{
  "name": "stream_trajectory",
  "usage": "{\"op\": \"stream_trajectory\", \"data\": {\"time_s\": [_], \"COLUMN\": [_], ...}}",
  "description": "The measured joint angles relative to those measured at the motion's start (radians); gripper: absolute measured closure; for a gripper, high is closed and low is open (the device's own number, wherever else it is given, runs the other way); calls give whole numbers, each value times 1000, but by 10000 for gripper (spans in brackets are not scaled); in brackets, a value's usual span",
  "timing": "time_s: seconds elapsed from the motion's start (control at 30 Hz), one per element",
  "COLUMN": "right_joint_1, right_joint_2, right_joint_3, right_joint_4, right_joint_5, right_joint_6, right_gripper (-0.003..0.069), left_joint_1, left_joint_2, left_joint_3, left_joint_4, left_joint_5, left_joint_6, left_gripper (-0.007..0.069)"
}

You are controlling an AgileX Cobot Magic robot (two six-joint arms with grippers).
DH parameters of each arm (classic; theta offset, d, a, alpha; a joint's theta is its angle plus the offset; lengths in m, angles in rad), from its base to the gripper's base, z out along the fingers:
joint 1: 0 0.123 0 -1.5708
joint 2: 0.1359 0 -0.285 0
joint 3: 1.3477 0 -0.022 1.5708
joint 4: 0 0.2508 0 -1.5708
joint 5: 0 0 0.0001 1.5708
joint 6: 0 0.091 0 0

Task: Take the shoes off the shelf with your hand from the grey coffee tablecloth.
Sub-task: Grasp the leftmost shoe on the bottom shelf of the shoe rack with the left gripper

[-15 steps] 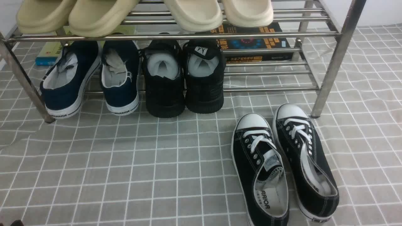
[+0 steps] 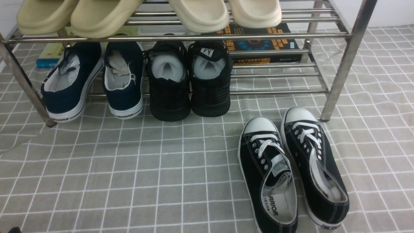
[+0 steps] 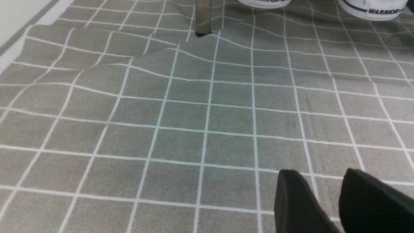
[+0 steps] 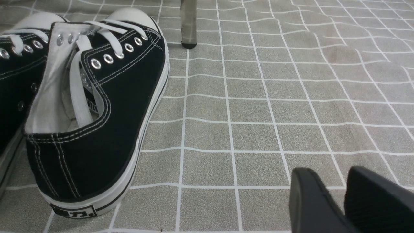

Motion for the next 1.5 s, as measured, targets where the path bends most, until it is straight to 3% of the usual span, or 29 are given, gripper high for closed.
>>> {"op": "stream_trajectory", "data": {"time_s": [0.33, 0.43, 0.6, 0.67, 0.8, 0.93, 1.03, 1.1, 1.17, 1.2, 1.23, 1.3, 1.5], "right_joint_1": [0, 0, 0, 0, 0, 0, 0, 0, 0, 0, 0, 0, 0], "right_joint_2": [0, 0, 0, 0, 0, 0, 0, 0, 0, 0, 0, 0, 0], "right_joint_3": [0, 0, 0, 0, 0, 0, 0, 0, 0, 0, 0, 0, 0], "right_joint_4": [0, 0, 0, 0, 0, 0, 0, 0, 0, 0, 0, 0, 0], "right_joint_5": [0, 0, 0, 0, 0, 0, 0, 0, 0, 0, 0, 0, 0], "right_joint_6": [0, 0, 0, 0, 0, 0, 0, 0, 0, 0, 0, 0, 0], "right_gripper": [451, 447, 440, 439, 438, 435, 430, 427, 428, 428, 428, 428, 421], "left_joint_1": [0, 0, 0, 0, 0, 0, 0, 0, 0, 0, 0, 0, 0], "left_joint_2": [0, 0, 0, 0, 0, 0, 0, 0, 0, 22, 33, 137, 469], "left_joint_3": [2, 2, 7, 8, 8, 9, 10, -29, -70, -137, -145, -238, -377], "left_joint_4": [68, -13, -458, -556, -637, -635, -590, -534, -512, -482, -472, -410, -301], "left_joint_5": [0, -15, -53, -59, -64, -77, -117, -88, -62, -28, -23, 40, 165], "left_joint_6": [-17, -119, -557, -687, -812, -827, -771, -654, -621, -580, -571, -523, -451], "left_gripper": [384, 384, 384, 384, 384, 384, 397, 466, 514, 576, 582, 619, 615]}}
